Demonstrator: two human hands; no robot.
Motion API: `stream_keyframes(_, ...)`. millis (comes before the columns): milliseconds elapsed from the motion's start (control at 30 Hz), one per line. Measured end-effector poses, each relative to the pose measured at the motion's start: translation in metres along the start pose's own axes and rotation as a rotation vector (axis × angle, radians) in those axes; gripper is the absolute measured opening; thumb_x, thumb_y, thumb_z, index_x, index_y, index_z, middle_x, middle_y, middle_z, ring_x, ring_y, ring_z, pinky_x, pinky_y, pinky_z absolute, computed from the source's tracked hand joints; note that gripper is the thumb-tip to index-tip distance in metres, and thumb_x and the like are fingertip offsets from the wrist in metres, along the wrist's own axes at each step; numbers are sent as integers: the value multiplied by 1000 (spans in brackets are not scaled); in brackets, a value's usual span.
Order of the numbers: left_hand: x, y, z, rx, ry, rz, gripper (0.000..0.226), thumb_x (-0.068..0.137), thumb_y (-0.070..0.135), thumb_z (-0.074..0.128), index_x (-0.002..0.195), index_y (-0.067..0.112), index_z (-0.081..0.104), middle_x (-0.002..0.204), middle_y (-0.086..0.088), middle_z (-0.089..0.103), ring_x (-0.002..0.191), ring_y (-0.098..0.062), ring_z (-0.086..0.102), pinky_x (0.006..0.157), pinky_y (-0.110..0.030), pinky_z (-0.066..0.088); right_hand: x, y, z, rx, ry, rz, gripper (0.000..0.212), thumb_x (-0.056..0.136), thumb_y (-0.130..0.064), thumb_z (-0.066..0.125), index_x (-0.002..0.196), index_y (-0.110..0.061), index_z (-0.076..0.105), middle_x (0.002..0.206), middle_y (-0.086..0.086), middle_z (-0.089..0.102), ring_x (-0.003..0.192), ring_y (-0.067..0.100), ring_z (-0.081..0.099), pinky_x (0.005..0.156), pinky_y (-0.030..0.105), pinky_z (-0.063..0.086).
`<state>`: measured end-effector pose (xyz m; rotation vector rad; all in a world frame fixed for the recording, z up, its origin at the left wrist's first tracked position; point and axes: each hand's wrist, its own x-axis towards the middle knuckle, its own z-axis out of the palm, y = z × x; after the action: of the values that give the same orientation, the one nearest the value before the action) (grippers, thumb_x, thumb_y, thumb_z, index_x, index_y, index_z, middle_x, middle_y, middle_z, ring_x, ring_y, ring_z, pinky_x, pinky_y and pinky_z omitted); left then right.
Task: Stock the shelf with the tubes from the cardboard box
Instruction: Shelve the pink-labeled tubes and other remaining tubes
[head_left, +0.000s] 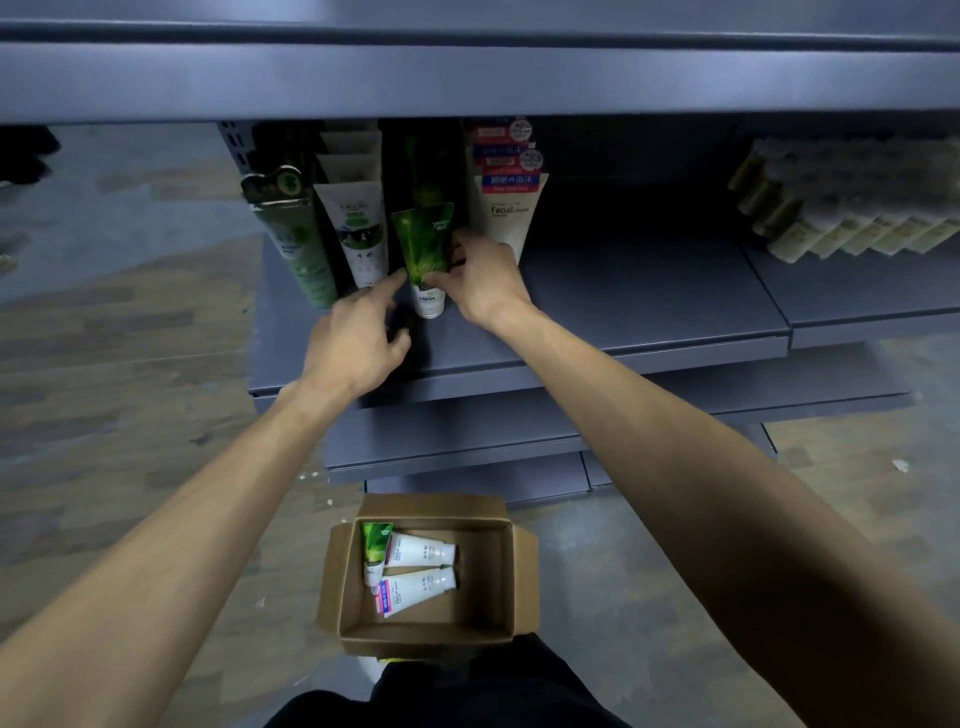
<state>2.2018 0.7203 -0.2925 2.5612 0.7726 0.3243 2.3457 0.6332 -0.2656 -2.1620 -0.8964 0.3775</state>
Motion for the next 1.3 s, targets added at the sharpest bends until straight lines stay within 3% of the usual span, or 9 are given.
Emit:
stream_keyframes(233, 14, -1, 9, -58, -73, 9, 82, 82, 21, 63, 153, 30, 23, 124, -12, 61, 102, -37, 61, 86, -47, 53, 19, -2, 5, -118, 34, 5, 31, 90, -27, 64, 112, -6, 65, 109, 13, 71, 101, 30, 66, 87, 40, 53)
stream_keyframes(467, 33, 5, 20, -13, -121, -10, 87, 87, 23, 62, 157, 20, 11, 148, -18, 37, 127, -43, 45, 99, -49, 45, 37, -1, 12, -182, 99, 101, 32, 94, -30, 60, 118, -9, 62, 113, 10, 69, 102, 26, 65, 81, 30, 53)
stream_keyframes(600, 44, 6, 24, -1, -110, 10, 84, 88, 21, 60, 156, 17, 12, 144, -19, 39, 125, -43, 45, 95, -47, 47, 44, -3, 14, -307, 112, 100, 31, 96, -29, 56, 119, -9, 59, 116, 9, 66, 106, 25, 63, 76, 25, 44)
stream_keyframes(800, 55, 5, 30, -24, -121, 12, 85, 85, 19, 61, 156, 13, 13, 142, -20, 40, 123, -42, 47, 88, -43, 47, 49, -6, 27, -491, 131, 91, 31, 104, -18, 36, 130, -4, 47, 133, 12, 54, 120, 25, 54, 90, 26, 41)
stream_keyframes(900, 60, 6, 32, -38, -112, 15, 80, 85, 19, 61, 153, 11, 20, 139, -20, 44, 122, -40, 48, 85, -42, 47, 52, -6, 33, -440, 146, 135, 40, 104, -23, 37, 136, -1, 41, 138, 12, 50, 124, 24, 51, 94, 24, 38)
stream_keyframes(1033, 67, 9, 34, -53, -106, 25, 66, 86, 17, 59, 145, 5, 33, 137, -21, 46, 125, -38, 46, 97, -41, 43, 55, -8, 39, -386, 141, 150, 43, 101, -23, 41, 139, -3, 43, 139, 10, 51, 127, 22, 49, 96, 21, 34)
stream_keyframes(1300, 70, 14, 30, -1, -91, 5, 63, 90, 16, 58, 146, 7, 33, 139, -20, 43, 123, -36, 46, 92, -37, 41, 61, -8, 36, -417, 190, 133, 37, 105, -17, 34, 138, -4, 42, 142, 13, 47, 129, 24, 47, 103, 25, 35)
